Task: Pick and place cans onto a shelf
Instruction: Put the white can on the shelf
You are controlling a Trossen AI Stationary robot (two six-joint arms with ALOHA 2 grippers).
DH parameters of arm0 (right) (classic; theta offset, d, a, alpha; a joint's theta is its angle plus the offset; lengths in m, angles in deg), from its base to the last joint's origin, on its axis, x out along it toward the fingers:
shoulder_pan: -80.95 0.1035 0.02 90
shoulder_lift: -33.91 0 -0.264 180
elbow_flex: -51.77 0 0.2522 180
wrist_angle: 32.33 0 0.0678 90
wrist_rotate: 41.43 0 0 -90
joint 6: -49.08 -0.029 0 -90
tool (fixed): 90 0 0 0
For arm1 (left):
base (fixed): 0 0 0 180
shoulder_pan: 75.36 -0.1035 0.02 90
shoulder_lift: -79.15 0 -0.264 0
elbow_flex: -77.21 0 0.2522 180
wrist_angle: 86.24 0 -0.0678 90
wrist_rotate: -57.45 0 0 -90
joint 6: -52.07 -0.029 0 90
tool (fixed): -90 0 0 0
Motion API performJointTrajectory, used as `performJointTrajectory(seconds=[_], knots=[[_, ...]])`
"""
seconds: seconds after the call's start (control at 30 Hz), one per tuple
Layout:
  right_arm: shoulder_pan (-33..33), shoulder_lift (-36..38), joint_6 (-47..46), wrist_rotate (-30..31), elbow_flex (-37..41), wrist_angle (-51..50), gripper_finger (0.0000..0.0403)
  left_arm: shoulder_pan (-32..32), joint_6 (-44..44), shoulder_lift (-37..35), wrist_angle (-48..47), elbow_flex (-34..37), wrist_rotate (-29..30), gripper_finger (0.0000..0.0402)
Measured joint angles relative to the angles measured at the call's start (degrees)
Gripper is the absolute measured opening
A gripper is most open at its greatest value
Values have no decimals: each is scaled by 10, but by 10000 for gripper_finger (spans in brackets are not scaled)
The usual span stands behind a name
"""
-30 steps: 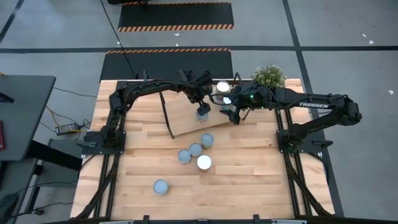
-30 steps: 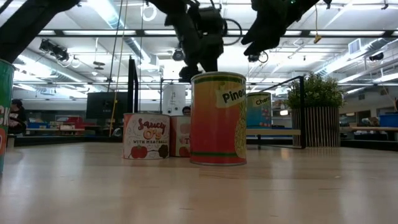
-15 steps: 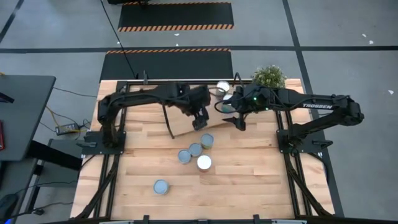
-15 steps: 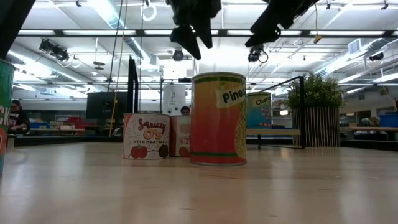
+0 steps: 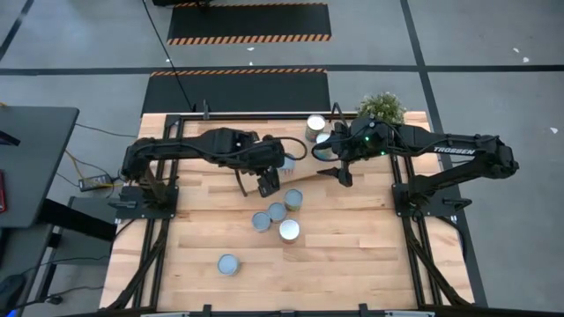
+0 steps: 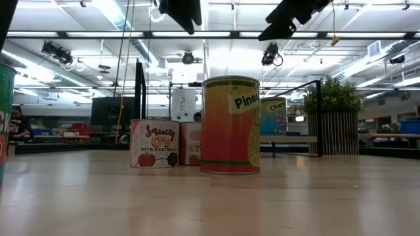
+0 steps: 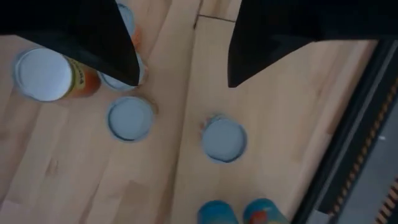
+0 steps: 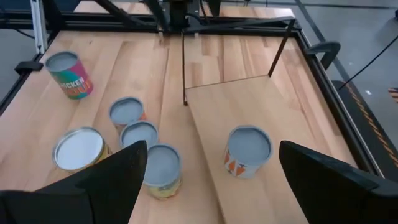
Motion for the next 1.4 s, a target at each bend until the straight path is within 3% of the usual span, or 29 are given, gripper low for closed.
performJointTrajectory(seconds=[0.33, 0.67, 0.8, 0.97, 1.17, 1.4], knots=[[12, -8, -44, -1, 0, 20, 372, 4, -32, -23, -43, 0, 21, 197], [53, -69, -56, 40, 0, 58, 371, 2, -58, -52, -75, 14, 31, 167], [60, -77, -65, 41, 0, 85, 371, 4, -38, -110, -50, 110, 13, 167], [59, -77, -64, 42, 0, 83, 371, 20, 23, -205, 52, 249, -14, 167], [58, -77, -10, 89, 0, 124, 371, 29, 76, -311, 109, 377, -29, 167], [23, -77, 1, 126, 0, 187, 377, 6, 108, -438, 123, 520, -136, 167]])
